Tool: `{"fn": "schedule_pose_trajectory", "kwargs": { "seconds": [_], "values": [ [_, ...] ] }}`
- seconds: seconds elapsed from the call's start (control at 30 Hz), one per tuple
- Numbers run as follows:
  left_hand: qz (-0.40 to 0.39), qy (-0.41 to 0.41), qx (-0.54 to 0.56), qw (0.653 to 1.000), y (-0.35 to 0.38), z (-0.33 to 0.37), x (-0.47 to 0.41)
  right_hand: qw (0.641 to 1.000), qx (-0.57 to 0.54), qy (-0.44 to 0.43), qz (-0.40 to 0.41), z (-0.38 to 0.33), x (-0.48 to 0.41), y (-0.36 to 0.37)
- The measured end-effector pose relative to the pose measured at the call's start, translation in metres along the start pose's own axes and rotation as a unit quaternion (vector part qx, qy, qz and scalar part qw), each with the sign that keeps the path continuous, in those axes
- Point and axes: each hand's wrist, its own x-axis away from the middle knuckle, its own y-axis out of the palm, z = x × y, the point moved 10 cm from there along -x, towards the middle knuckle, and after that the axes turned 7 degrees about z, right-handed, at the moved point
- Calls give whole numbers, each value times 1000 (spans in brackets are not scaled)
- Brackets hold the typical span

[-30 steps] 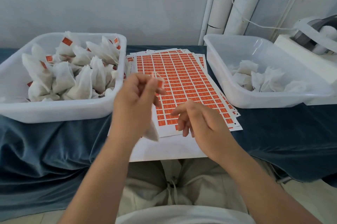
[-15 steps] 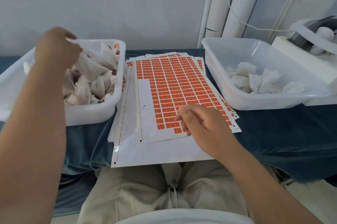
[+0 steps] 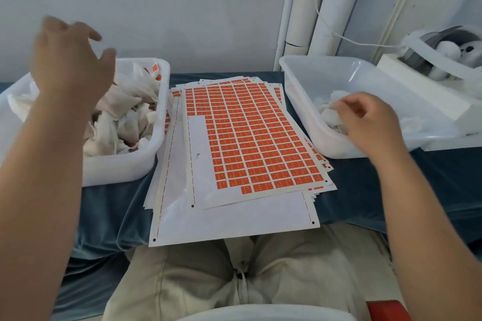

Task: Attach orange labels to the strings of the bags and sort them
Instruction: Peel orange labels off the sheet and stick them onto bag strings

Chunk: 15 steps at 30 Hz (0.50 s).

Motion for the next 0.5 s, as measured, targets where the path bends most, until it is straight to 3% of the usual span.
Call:
{"fn": "schedule_pose_trajectory", "kwargs": {
  "seconds": [0.1,0.2,0.27,0.37,0.5],
  "values": [
    [1,78,80,994,-20,60,17,981,158,29,-106,32,-39,18],
    [-61,136,125,981,-23,117,54,910,308,107,-255,65,-46,45],
    [-113,165,137,970,-18,146,85,877,368,131,-280,75,-49,53],
    [-190,207,144,949,-5,178,129,888,370,136,-236,72,-61,49],
    [-283,187,172,925,15,182,178,941,326,57,-73,53,-69,15]
  ]
}}
